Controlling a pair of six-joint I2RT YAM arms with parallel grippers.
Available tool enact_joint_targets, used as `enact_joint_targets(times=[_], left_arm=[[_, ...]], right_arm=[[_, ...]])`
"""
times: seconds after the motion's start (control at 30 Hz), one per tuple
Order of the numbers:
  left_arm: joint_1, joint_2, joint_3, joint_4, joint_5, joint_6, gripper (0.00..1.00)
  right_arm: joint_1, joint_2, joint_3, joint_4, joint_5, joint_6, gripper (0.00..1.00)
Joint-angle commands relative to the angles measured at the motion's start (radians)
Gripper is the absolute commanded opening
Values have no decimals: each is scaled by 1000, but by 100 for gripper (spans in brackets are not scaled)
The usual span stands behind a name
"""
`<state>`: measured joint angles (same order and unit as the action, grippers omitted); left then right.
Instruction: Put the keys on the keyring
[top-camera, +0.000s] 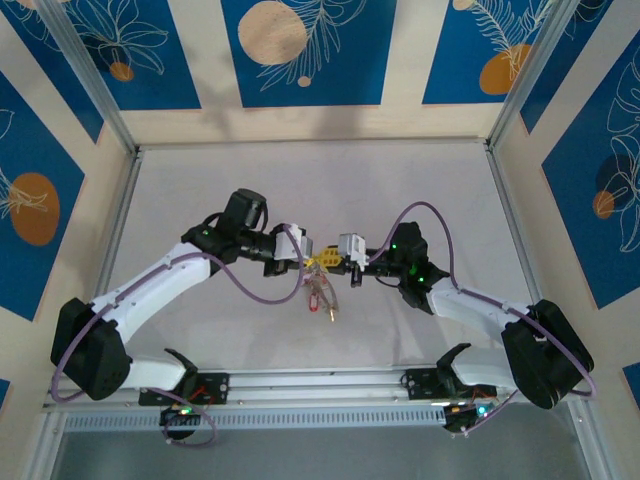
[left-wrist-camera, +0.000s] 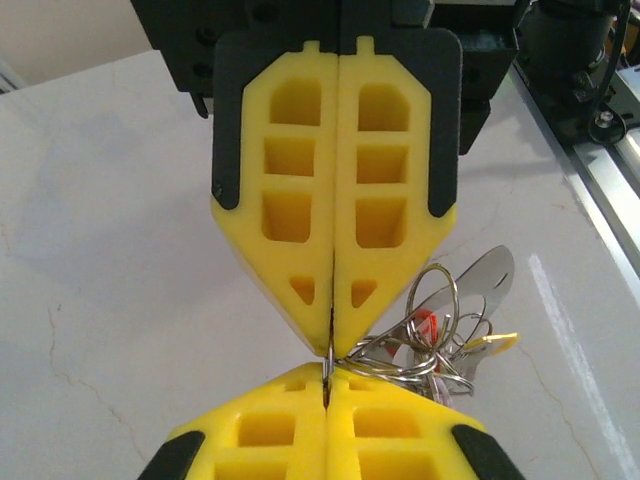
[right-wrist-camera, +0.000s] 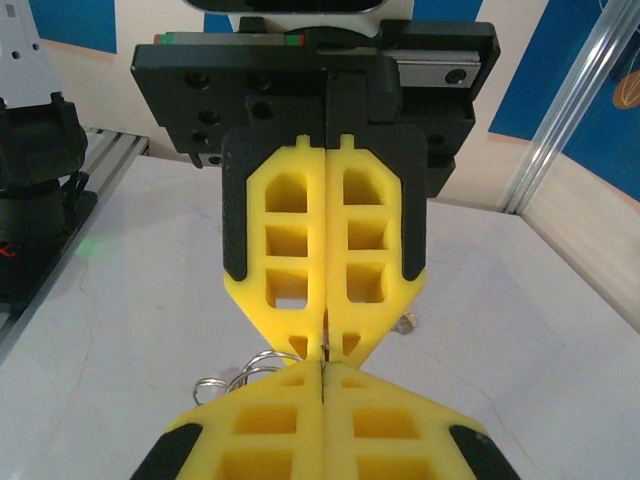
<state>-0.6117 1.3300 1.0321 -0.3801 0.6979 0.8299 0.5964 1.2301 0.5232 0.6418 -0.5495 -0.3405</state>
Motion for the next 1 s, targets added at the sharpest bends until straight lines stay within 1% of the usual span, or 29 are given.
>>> enact_joint_targets(times=[0.0, 0.13, 0.2, 0.27, 0.4, 0.43, 0.53, 0.63, 0.7, 0.8, 0.97], left_arm=[[-8, -21, -9, 53, 9, -11, 0], [-9, -24, 6, 14, -26, 2, 0], [-16, -25, 23, -20, -59, 19, 0], [-26, -21, 46, -68, -94, 42, 0], [-39, -2, 104, -168, -141, 98, 0], [-43, 2, 117, -189, -150, 111, 0], [-62, 14, 155, -245, -186, 162, 0], [-70, 14, 173, -258, -195, 188, 0], [-74, 10, 178, -255, -201, 201, 0], [-88, -5, 173, -254, -214, 239, 0], [-103, -6, 177, -252, -250, 252, 0]], right_arm=[[17, -4, 24, 5, -10, -37, 0], [16, -27, 46, -132, 23, -98, 0], [11, -40, 68, -236, 41, -130, 9], [8, -52, 81, -310, 52, -161, 14], [2, -76, 83, -372, 77, -193, 27], [2, -79, 85, -385, 82, -199, 28], [7, -83, 102, -431, 91, -224, 28], [14, -82, 111, -432, 71, -225, 29], [14, -81, 111, -415, 57, -200, 31], [14, -81, 108, -359, 51, -147, 32], [33, -65, 112, -307, 71, -127, 28]])
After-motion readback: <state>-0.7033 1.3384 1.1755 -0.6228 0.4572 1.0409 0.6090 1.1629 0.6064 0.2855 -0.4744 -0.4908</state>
